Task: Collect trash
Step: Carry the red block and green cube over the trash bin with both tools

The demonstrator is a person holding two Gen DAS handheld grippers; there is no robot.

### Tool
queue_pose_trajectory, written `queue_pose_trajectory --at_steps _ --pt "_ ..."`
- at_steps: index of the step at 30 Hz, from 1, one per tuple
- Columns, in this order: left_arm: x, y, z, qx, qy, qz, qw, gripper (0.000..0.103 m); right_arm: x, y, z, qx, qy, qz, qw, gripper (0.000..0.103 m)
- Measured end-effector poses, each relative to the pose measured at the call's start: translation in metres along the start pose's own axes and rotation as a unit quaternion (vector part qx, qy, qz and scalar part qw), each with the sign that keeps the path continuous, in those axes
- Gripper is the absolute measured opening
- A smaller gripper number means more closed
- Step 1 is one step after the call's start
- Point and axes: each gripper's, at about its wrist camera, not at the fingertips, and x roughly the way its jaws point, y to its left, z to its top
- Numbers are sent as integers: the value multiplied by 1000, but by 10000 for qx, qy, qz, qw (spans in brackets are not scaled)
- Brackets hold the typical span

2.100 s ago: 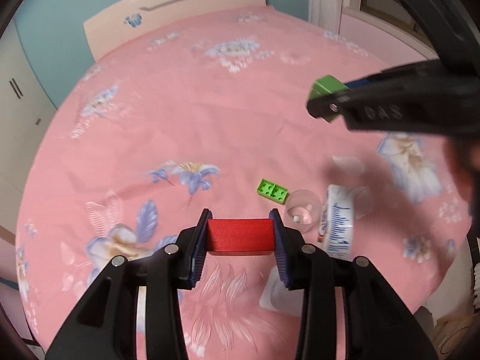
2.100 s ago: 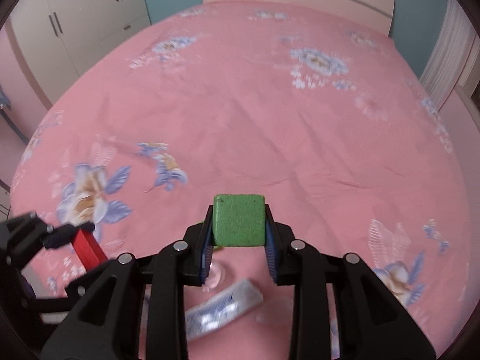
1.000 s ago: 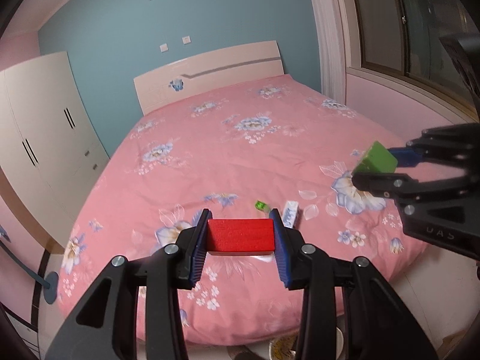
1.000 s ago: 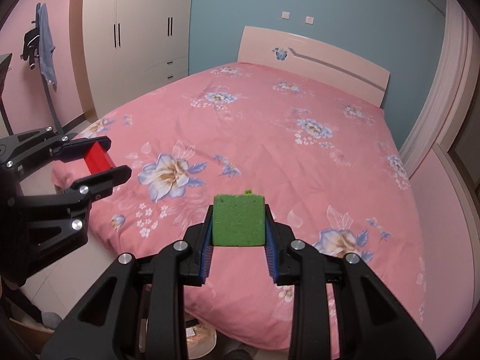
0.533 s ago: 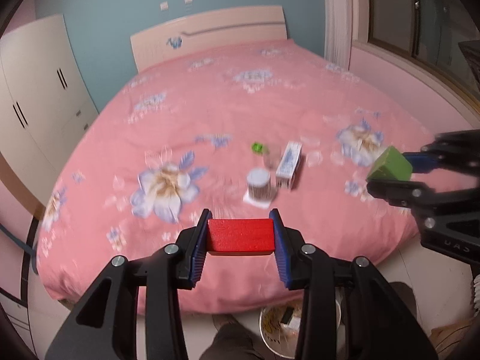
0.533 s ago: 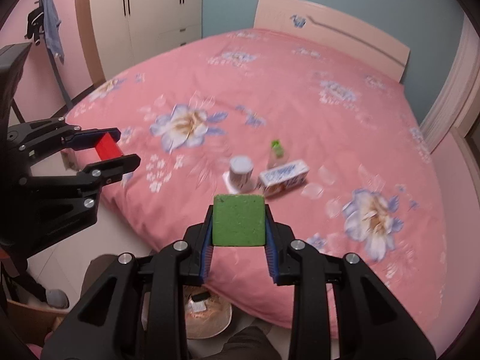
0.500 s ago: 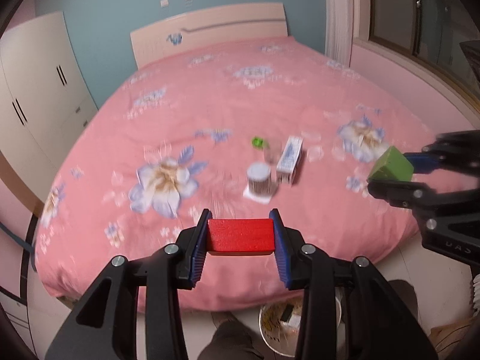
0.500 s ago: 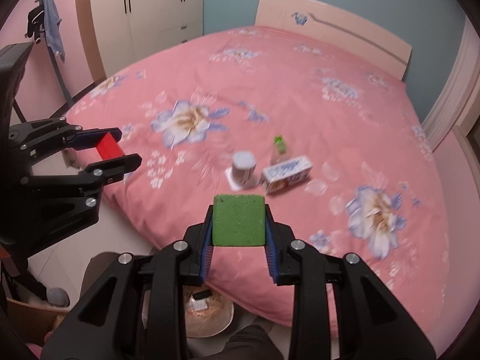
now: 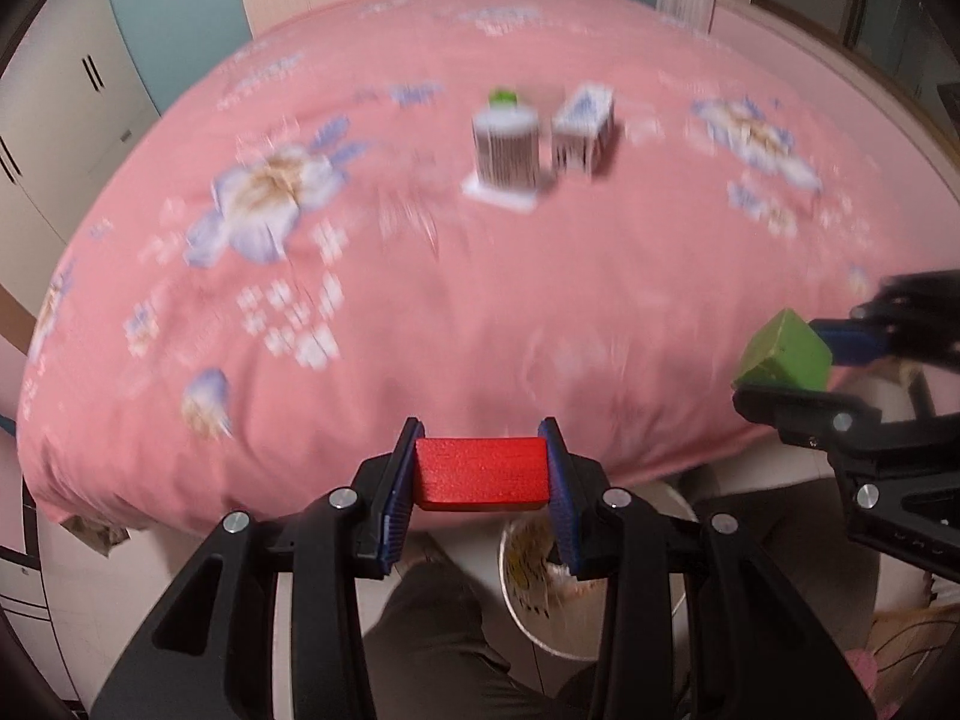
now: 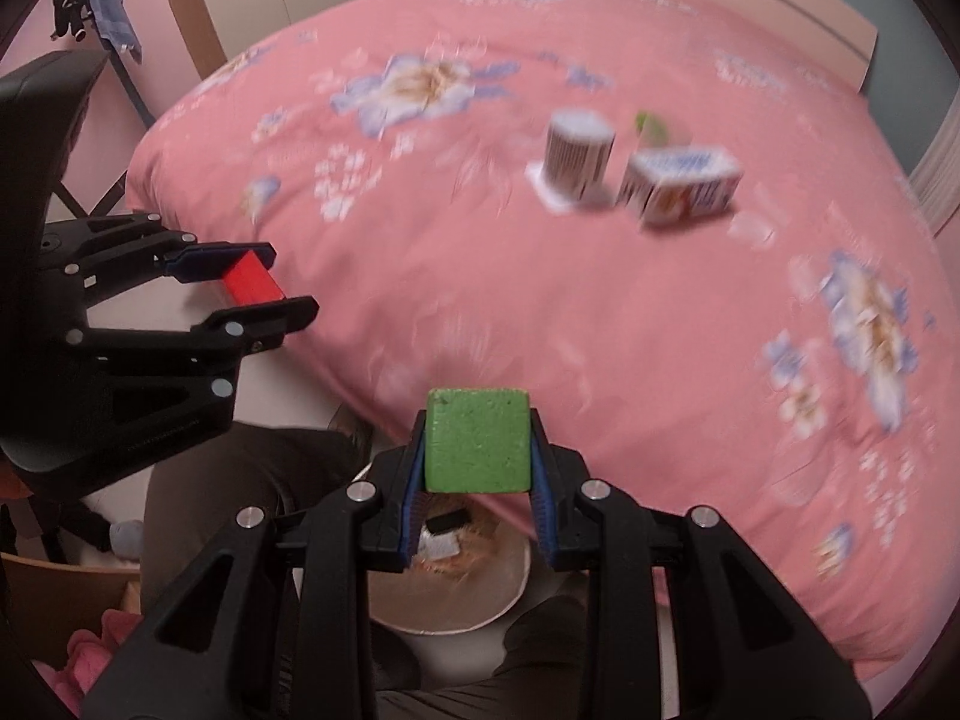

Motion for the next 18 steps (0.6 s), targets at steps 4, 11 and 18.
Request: queue_pose_trajectory --at_steps 4,11,18 --pt "31 -7 -22 -1 322 -130 9994 41 32 -2 -21 91 273 100 9995 31" --pt "83 -26 -61 102 873 -254 9958 41 83 -3 -58 187 730 247 9968 31" --pt "128 -44 -97 100 1374 -396 9897 41 134 0 -96 322 1172 416 9917 31"
